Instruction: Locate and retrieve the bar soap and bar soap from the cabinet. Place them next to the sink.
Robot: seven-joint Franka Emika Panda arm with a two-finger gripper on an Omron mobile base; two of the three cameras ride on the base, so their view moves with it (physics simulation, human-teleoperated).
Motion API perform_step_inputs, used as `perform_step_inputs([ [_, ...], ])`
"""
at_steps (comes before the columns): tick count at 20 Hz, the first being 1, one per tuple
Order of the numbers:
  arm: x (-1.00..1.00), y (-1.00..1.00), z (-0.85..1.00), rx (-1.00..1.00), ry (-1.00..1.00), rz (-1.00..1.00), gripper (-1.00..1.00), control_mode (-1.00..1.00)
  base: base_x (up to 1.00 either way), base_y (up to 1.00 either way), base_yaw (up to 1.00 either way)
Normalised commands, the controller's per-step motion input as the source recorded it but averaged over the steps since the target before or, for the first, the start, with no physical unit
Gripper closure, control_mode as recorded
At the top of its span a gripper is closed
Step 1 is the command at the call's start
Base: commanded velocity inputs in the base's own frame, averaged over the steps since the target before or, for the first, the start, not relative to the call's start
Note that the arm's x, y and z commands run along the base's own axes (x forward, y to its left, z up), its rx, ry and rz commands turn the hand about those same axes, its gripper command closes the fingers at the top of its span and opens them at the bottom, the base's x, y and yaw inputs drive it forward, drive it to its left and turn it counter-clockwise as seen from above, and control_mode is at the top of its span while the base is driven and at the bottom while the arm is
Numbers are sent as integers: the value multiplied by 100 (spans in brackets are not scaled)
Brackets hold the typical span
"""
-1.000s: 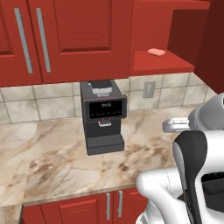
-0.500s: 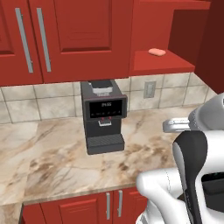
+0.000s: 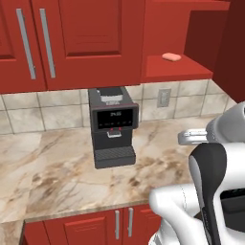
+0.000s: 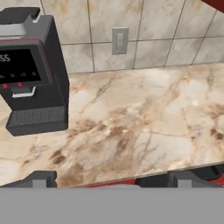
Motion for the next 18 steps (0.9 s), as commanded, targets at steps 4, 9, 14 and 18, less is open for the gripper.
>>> perform_step_inputs([
  [4, 0, 0, 0, 0, 0, 0, -100, 100, 0, -57, -1],
  [9, 0, 0, 0, 0, 0, 0, -100, 100, 2, -30, 0],
  [14, 0, 0, 0, 0, 0, 0, -100, 100, 2, 0, 0],
  [18, 0, 0, 0, 0, 0, 0, -100, 100, 0, 0, 0],
])
